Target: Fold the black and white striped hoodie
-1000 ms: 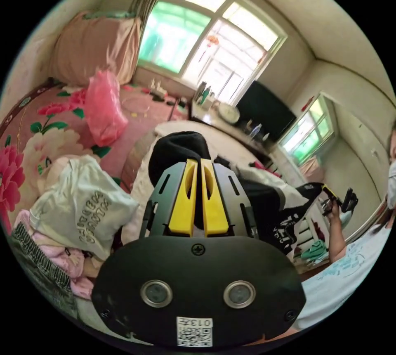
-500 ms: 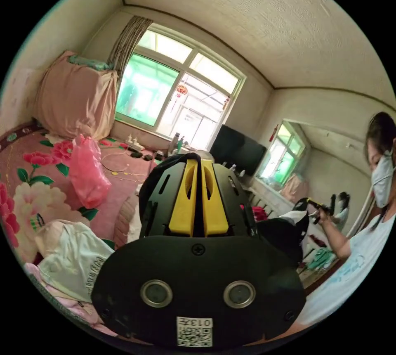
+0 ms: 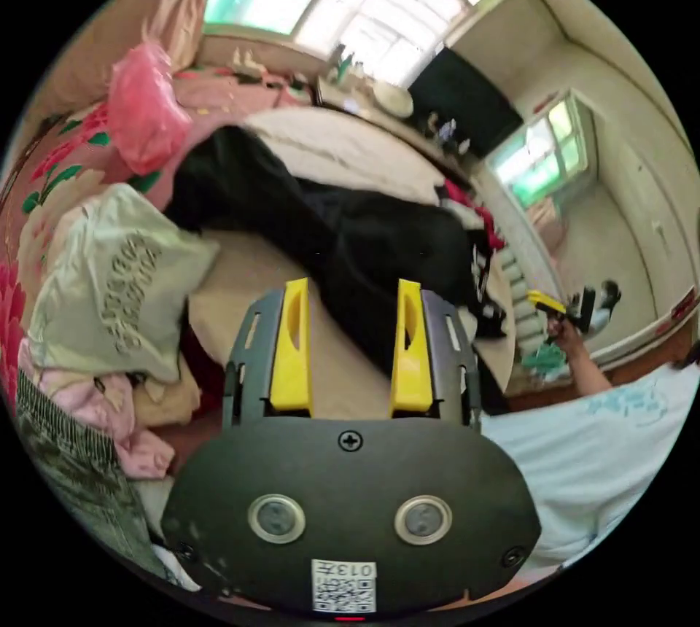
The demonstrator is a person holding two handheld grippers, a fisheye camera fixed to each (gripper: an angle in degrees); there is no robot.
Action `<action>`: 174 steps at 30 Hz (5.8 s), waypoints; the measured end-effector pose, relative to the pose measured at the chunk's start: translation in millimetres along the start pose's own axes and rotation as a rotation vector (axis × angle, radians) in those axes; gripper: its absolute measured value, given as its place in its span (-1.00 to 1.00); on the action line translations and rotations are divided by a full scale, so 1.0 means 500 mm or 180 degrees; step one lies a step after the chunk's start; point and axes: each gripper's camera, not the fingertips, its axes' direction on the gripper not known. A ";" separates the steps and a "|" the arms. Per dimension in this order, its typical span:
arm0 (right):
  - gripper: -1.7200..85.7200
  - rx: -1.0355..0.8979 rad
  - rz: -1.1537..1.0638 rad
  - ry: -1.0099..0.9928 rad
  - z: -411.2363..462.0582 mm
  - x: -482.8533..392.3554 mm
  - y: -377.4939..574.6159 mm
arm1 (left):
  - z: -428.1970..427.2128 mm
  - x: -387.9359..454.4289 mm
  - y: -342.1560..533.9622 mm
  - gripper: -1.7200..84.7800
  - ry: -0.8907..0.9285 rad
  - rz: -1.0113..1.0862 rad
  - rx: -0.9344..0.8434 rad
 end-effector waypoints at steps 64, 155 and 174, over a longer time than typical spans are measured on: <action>-0.95 -0.0251 0.0982 0.0091 -0.090 0.232 -0.169 | -0.004 0.354 -0.273 -0.91 0.0781 0.2748 -0.1951; -0.94 -0.0411 0.0455 0.0241 0.074 0.471 -0.364 | -0.134 0.193 0.018 -0.95 -0.2806 -0.0458 0.0833; -0.64 0.0706 0.1814 0.0656 -0.100 0.638 -0.251 | -0.200 0.079 -0.056 -0.76 -0.2490 -0.0496 0.1114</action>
